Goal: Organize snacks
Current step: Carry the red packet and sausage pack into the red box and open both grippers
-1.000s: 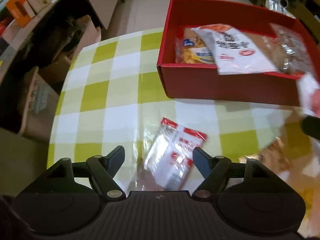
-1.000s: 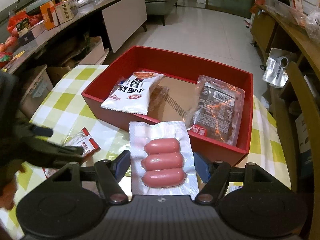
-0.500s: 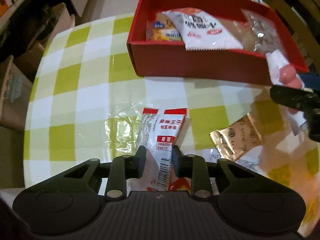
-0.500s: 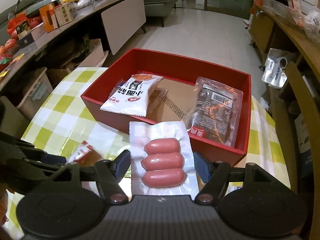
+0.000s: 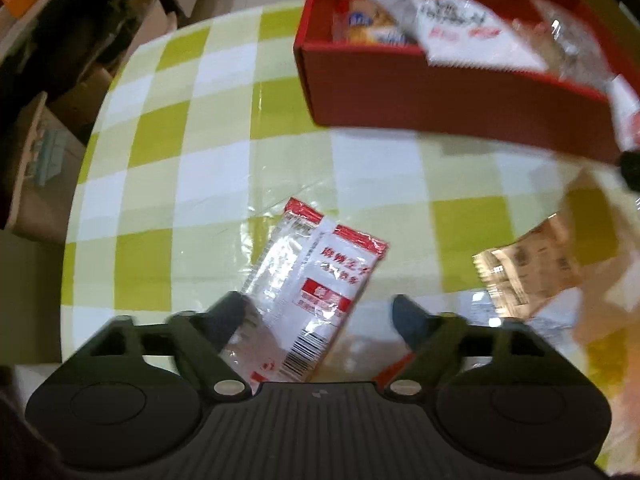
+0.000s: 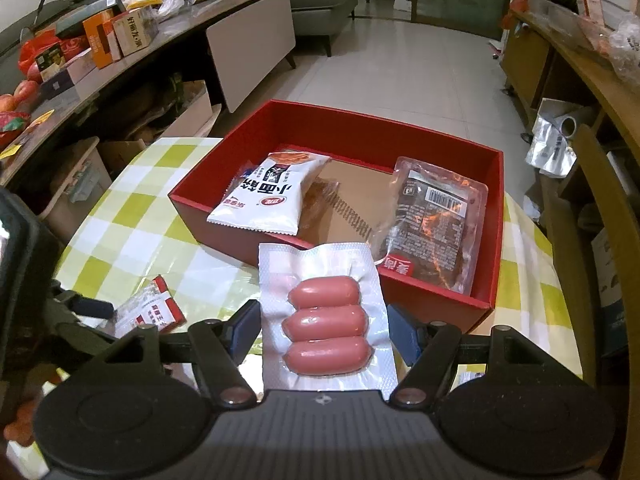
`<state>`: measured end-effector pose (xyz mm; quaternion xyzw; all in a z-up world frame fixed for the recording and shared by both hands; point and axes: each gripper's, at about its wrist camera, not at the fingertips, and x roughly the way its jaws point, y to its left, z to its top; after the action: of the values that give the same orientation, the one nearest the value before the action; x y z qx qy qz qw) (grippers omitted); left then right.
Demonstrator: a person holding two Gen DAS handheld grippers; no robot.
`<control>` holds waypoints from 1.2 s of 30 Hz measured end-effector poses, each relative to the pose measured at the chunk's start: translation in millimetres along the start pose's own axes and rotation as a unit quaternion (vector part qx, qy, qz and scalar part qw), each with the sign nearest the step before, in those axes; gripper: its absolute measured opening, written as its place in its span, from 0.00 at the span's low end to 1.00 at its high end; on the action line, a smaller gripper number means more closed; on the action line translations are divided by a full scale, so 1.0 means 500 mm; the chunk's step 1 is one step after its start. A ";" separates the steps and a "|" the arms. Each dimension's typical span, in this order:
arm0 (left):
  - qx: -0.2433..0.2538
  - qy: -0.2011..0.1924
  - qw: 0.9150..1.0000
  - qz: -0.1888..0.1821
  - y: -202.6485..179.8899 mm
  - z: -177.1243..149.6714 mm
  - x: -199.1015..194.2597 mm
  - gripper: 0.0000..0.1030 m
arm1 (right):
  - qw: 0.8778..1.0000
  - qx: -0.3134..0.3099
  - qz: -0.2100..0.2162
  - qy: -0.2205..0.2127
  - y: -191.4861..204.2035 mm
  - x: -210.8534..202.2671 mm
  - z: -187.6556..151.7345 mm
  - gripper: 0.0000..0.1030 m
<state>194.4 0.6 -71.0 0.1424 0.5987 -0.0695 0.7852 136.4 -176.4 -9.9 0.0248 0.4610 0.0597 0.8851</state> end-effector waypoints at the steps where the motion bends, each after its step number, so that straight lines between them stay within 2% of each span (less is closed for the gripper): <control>1: -0.003 -0.002 1.000 -0.002 0.007 -0.001 0.003 0.92 | 1.000 0.000 0.000 0.001 -0.001 0.001 0.000 0.75; 3: -0.018 0.000 0.999 -0.029 0.030 -0.003 0.008 0.91 | 1.000 0.000 -0.001 0.002 -0.002 0.002 -0.002 0.75; 5: -0.042 0.003 0.998 -0.055 0.058 -0.004 0.013 0.85 | 1.000 -0.001 -0.002 0.003 -0.001 0.004 -0.003 0.75; 6: -0.041 -0.001 0.998 -0.051 0.063 -0.004 0.007 0.73 | 1.000 -0.002 -0.003 0.003 0.000 0.004 -0.003 0.75; 7: -0.037 -0.003 0.998 -0.048 0.064 -0.005 0.000 0.66 | 1.000 -0.001 -0.003 0.002 0.000 0.005 -0.002 0.75; 12: -0.045 -0.002 0.997 -0.061 0.058 -0.014 -0.022 0.55 | 1.000 0.002 0.002 -0.001 0.001 0.007 0.001 0.75; 24: -0.066 -0.045 0.992 -0.098 0.054 -0.013 -0.102 0.52 | 1.000 0.009 -0.004 -0.027 -0.011 -0.012 0.012 0.75; 36: -0.055 -0.116 0.981 -0.146 0.017 0.015 -0.207 0.51 | 0.998 0.032 -0.009 -0.056 -0.039 -0.041 0.033 0.75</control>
<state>175.5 -0.2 31.6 0.0013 0.5205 -0.1668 0.8374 139.6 -198.0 14.2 0.0527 0.4125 0.0354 0.9087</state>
